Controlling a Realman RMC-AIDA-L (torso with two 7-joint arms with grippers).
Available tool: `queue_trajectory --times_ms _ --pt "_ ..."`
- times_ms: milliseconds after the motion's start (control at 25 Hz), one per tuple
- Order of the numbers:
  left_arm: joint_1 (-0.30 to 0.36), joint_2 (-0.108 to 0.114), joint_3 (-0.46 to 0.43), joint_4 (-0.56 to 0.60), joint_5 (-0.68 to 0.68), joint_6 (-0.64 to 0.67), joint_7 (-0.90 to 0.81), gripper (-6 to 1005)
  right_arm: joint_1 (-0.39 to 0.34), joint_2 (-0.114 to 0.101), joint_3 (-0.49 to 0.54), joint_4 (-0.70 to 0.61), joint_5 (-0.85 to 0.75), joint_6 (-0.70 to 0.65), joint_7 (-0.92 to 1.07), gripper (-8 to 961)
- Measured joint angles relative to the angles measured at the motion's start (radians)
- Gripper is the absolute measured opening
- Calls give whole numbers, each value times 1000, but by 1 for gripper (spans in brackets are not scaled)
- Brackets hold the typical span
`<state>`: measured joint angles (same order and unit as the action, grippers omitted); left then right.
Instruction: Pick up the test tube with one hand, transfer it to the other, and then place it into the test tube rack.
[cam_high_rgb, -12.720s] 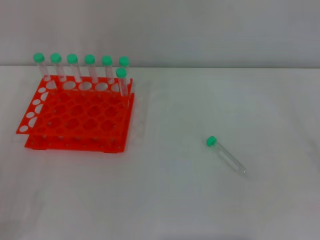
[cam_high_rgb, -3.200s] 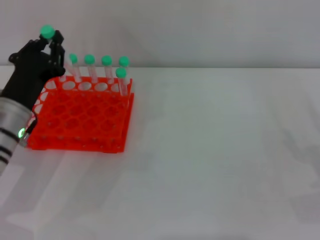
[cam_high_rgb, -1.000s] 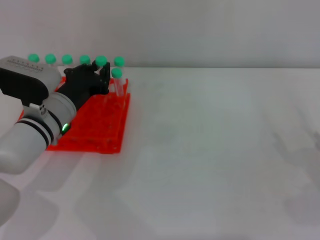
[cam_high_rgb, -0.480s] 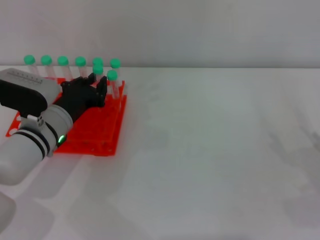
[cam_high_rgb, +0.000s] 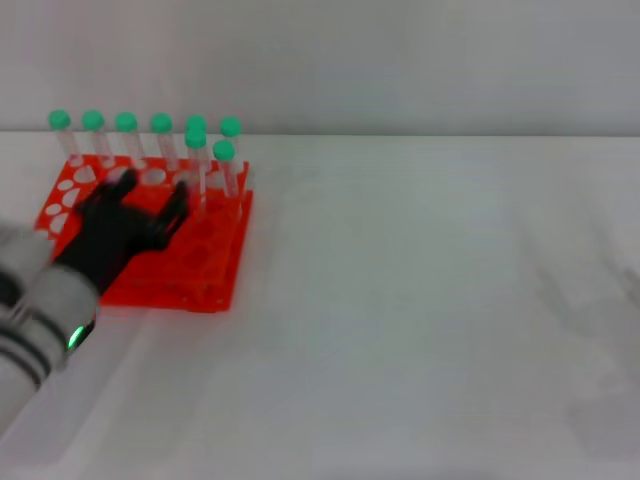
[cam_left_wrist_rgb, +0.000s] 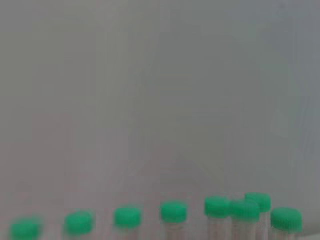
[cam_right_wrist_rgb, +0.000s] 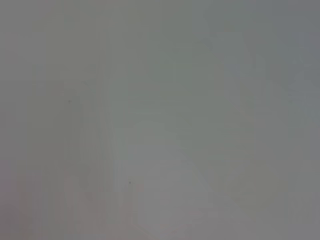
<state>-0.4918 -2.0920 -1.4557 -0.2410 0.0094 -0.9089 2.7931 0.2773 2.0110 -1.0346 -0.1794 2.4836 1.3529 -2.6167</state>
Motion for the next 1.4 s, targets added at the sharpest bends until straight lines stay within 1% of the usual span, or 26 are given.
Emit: queue_trajectory --times_ms 40,160,320,440,560,680,1080,1400 --pt "18 0 0 -1 -2 -23 -1 605 0 0 1 0 0 -1 -2 834" --pt "127 -1 0 4 -43 -167 -19 670 0 0 7 0 4 -6 -6 834" --pt "268 -2 0 35 -168 -346 -79 670 -2 -1 14 0 8 -9 -27 834" --pt "319 -4 0 102 -265 -449 -127 670 -2 -1 36 0 10 -16 -46 834" --pt "331 -5 0 173 -319 -521 -164 670 -3 -2 76 0 11 -34 -48 834" --pt "335 -5 0 205 -326 -550 -187 670 -3 -2 107 0 11 -48 -49 834" --pt "327 -5 1 198 -319 -557 -193 670 2 -2 113 0 11 -59 -49 834" --pt "293 -5 0 198 -319 -557 -199 670 1 -1 114 0 11 -57 -49 834"
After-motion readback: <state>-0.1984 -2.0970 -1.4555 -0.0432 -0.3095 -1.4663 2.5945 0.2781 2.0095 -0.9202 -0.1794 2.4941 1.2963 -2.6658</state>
